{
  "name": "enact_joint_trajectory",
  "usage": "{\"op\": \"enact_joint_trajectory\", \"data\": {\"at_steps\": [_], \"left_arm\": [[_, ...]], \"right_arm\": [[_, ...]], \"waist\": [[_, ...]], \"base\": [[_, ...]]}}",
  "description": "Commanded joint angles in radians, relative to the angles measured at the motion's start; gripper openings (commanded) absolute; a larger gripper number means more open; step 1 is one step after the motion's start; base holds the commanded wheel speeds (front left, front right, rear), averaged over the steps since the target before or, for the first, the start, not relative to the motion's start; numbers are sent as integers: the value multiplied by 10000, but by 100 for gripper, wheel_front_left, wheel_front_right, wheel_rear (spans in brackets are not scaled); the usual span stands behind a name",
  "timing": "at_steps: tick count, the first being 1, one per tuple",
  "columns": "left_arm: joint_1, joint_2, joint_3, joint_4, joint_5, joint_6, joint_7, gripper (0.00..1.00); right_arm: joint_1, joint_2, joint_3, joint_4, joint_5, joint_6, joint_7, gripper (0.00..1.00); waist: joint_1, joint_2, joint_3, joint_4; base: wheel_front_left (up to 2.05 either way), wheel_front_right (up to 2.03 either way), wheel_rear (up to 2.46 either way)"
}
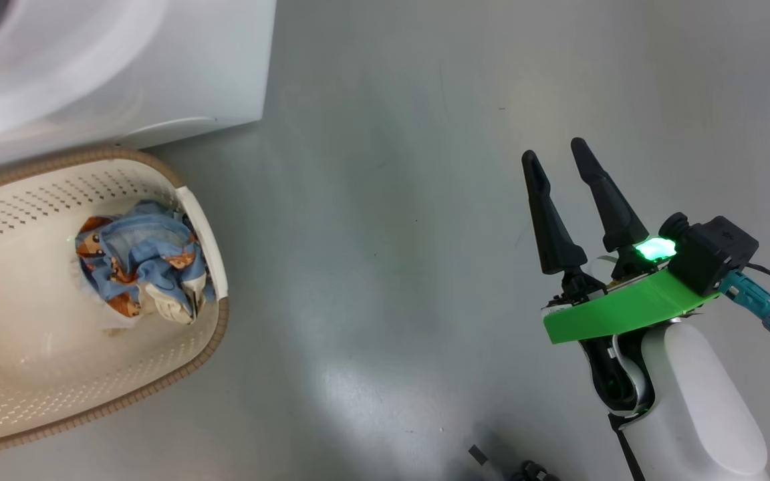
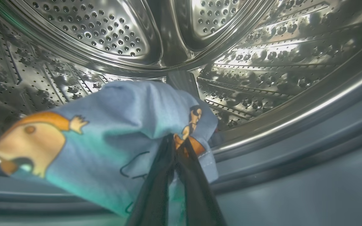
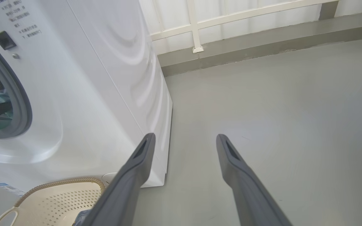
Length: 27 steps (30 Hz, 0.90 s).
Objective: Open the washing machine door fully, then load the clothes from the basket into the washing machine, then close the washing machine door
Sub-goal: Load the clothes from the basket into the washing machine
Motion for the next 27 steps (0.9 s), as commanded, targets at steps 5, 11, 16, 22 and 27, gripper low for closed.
{"op": "enact_joint_trajectory", "data": {"at_steps": [5, 11, 16, 22, 27], "left_arm": [[-223, 444, -295, 36, -573, -13, -105, 100], [63, 327, -530, -197, -1147, -13, -288, 100], [551, 293, -654, -728, -1702, -13, -358, 100], [1437, 377, -343, -1921, -1916, -13, -364, 100], [2463, 246, 397, -2985, -1811, -13, -366, 100]], "right_arm": [[191, 47, 167, -191, 30, 16, -48, 100], [243, 47, 128, -157, -61, 16, -48, 100], [270, 47, 90, -109, -177, 16, -48, 100], [340, 47, 55, -45, -320, 16, -48, 100], [443, 47, -44, 62, -488, 16, -48, 100]], "waist": [[0, 0, -155, 130], [0, 0, -319, 263], [0, 0, -492, 384], [0, 0, -772, 516], [0, 0, -1122, 661]], "base": [[0, 0, 0], [0, 0, 0], [0, 0, 0], [0, 0, 0], [0, 0, 0]]}}
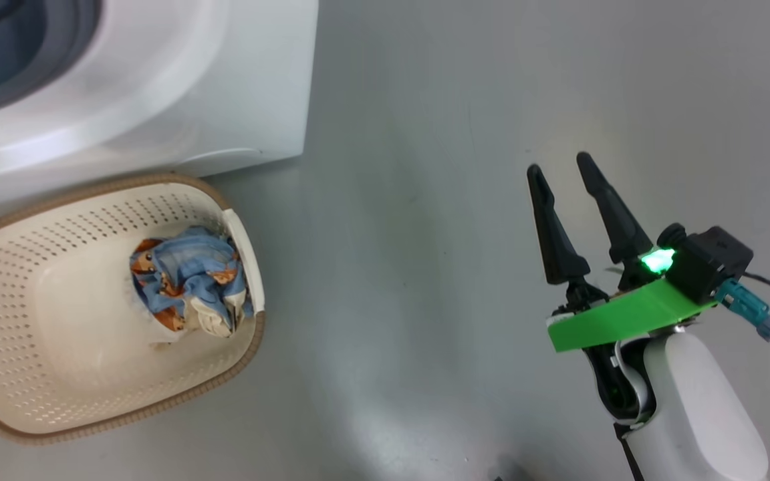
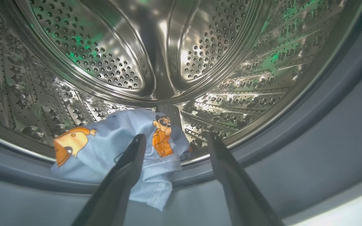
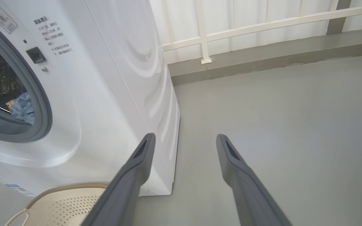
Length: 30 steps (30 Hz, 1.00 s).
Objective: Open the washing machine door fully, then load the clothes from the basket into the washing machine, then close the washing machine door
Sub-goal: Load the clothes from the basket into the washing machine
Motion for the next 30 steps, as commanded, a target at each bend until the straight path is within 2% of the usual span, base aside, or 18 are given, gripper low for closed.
{"op": "enact_joint_trajectory", "data": {"at_steps": [1, 7, 17, 23, 30], "left_arm": [[375, 394, 409, -421, 85, -13, -61, 100], [1952, -210, 1634, -1542, 726, -8, -61, 100], [4796, -1466, 3364, -2995, 1976, 5, -62, 100], [6042, -1922, 3691, -3662, 2305, -9, -62, 100], [7233, -2135, 3708, -4435, 2396, -11, -62, 100]], "right_arm": [[353, 47, 137, -152, -88, 16, -48, 100], [578, 17, 19, -17, -330, 16, -48, 100], [1195, -505, -110, 181, -333, 16, -48, 100], [1708, -773, -164, 264, -276, 16, -48, 100], [2182, -1022, -308, 247, -209, 16, -48, 100]], "waist": [[0, -1, -239, 136], [0, -1, -825, 398], [0, -1, -2162, 869], [0, -1, -2850, 1092], [0, -1, -3325, 1270]], "base": [[0, 0, 0], [0, 0, 0], [0, 0, 0], [0, 0, 0], [0, 0, 0]]}}
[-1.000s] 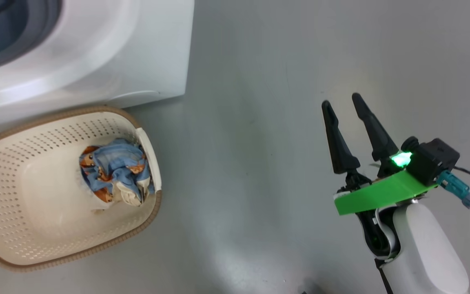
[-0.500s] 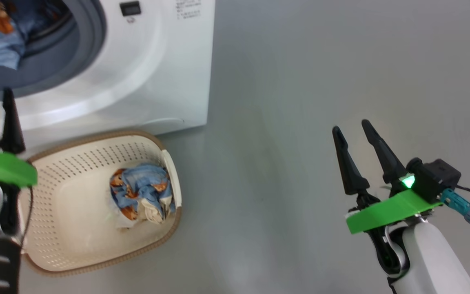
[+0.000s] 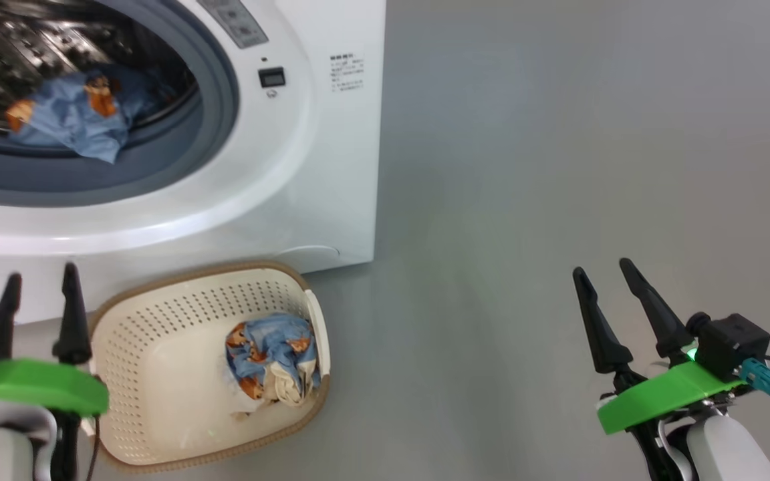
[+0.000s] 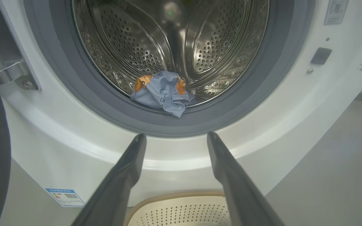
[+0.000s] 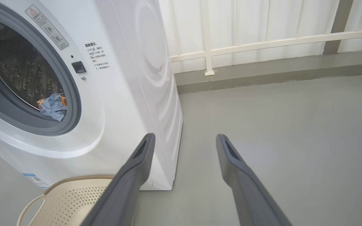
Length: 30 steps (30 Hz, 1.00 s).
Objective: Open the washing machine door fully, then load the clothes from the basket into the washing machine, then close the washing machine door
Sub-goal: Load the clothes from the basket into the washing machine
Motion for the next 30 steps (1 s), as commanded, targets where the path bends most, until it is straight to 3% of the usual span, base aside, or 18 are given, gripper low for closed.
{"op": "enact_joint_trajectory", "data": {"at_steps": [1, 17, 30], "left_arm": [[81, 312, 344, -311, 90, -13, -62, 100], [2458, -170, 573, -1774, 69, -15, -62, 100], [2849, -456, 671, -2209, 55, -15, -63, 100]], "right_arm": [[115, -92, 142, -224, 1, 16, -49, 100], [1177, -263, -352, -402, 48, 16, -49, 100], [1276, -208, -464, -466, -3, 16, -49, 100]], "waist": [[0, 0, -265, 185], [0, 0, -1085, 391], [0, 0, -1054, 455]], "base": [[0, 0, 0], [0, 0, 0], [0, 0, 0]]}}
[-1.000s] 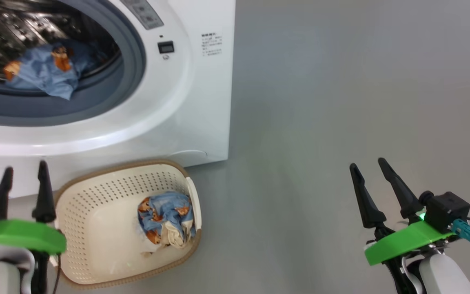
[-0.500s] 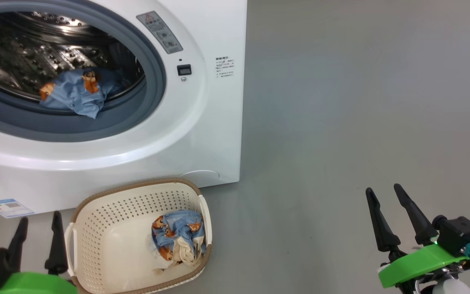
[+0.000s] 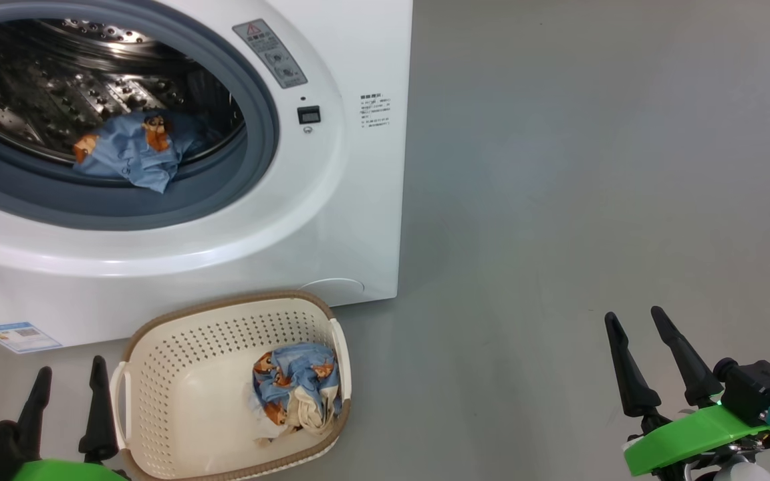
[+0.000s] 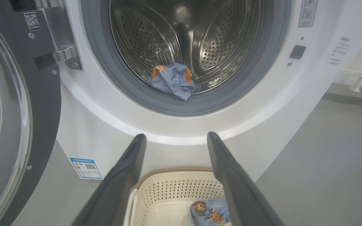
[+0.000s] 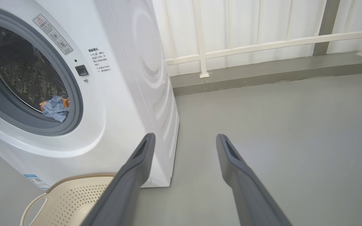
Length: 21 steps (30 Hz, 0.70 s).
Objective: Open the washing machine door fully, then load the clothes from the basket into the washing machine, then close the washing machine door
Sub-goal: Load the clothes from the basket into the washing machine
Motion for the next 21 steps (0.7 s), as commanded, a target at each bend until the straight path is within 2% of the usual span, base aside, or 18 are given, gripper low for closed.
{"op": "enact_joint_trajectory", "data": {"at_steps": [1, 21], "left_arm": [[-48, 183, 329, -282, 54, -15, -64, 100], [-166, 127, 103, -39, -91, -15, -65, 100]], "right_arm": [[28, -78, 156, -272, -22, 16, -49, 100], [-200, 21, 170, -353, -44, 16, -49, 100]], "waist": [[0, 0, 15, 8], [0, 0, 476, -46]], "base": [[0, 0, 0], [0, 0, 0]]}}
